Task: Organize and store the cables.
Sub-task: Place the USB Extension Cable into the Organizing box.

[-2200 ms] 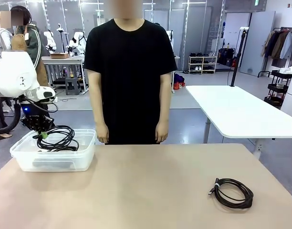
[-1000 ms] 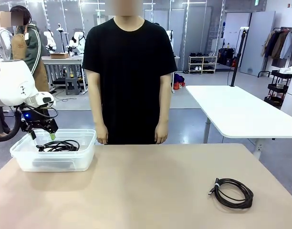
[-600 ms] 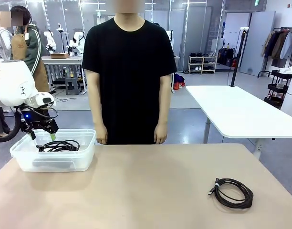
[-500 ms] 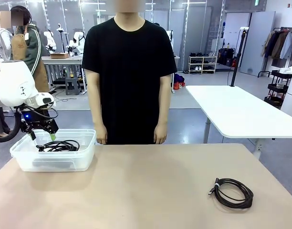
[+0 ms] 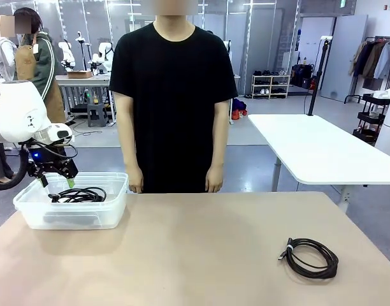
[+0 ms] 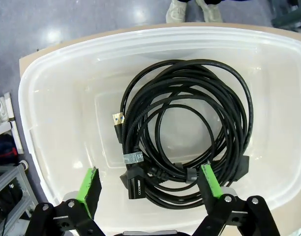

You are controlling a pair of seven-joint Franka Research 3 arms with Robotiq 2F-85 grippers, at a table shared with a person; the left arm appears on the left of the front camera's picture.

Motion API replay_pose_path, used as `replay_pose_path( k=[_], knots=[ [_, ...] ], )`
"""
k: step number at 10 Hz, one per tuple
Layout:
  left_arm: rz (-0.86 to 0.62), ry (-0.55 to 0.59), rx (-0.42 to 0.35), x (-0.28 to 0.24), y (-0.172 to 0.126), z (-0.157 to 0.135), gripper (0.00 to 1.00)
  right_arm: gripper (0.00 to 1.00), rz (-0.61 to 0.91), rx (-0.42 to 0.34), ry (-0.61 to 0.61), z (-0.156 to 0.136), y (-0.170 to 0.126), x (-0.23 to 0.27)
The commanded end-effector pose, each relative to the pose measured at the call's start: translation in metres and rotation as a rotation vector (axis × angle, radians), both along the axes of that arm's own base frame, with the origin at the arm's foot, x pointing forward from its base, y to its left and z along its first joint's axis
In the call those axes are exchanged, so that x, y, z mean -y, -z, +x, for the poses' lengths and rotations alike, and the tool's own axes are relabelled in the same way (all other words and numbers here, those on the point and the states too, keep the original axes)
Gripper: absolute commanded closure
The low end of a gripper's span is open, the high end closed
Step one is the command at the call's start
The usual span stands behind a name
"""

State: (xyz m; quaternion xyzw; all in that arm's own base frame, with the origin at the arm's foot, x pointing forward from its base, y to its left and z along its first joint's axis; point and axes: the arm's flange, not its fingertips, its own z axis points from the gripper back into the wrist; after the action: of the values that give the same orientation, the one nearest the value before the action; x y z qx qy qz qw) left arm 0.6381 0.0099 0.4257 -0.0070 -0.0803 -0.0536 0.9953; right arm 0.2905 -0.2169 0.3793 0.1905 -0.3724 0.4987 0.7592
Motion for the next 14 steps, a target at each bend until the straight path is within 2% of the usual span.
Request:
replay_pose_path(
  k=[1, 3, 4, 5, 6, 8, 11, 13, 14],
  knots=[
    [0.005, 0.0, 0.001, -0.002, 0.0, 0.004, 0.0, 0.0, 0.014, 0.005, 0.011, 0.002, 0.0, 0.0],
    [0.0, 0.0, 0.0, 0.0, 0.0, 0.0, 0.0, 0.0, 0.014, 0.005, 0.011, 0.002, 0.0, 0.0],
    [-0.068, 0.073, 0.078, 0.004, -0.03, -0.014, 0.0, 0.0, 0.014, 0.005, 0.011, 0.002, 0.0, 0.0],
    [-0.134, 0.1, 0.126, 0.007, -0.051, -0.035, 0.0, 0.0, 0.014, 0.005, 0.011, 0.002, 0.0, 0.0],
    [-0.153, 0.189, 0.183, 0.011, -0.067, -0.065, 0.0, 0.0, 0.014, 0.005, 0.011, 0.002, 0.0, 0.0],
    [-0.133, 0.364, 0.283, 0.016, -0.084, -0.143, 0.0, 0.0, 0.014, 0.005, 0.011, 0.002, 0.0, 0.0],
    [-0.185, 0.506, 0.372, 0.01, -0.072, -0.24, 0.0, 0.0, 0.014, 0.005, 0.011, 0.002, 0.0, 0.0],
    [-0.097, 0.613, 0.383, 0.01, -0.047, -0.276, 0.0, 0.0, 0.014, 0.005, 0.011, 0.002, 0.0, 0.0],
    [-0.131, 0.648, 0.376, 0.01, -0.04, -0.279, 0.0, 0.0, 0.014, 0.005, 0.011, 0.002, 0.0, 0.0]
  ],
)
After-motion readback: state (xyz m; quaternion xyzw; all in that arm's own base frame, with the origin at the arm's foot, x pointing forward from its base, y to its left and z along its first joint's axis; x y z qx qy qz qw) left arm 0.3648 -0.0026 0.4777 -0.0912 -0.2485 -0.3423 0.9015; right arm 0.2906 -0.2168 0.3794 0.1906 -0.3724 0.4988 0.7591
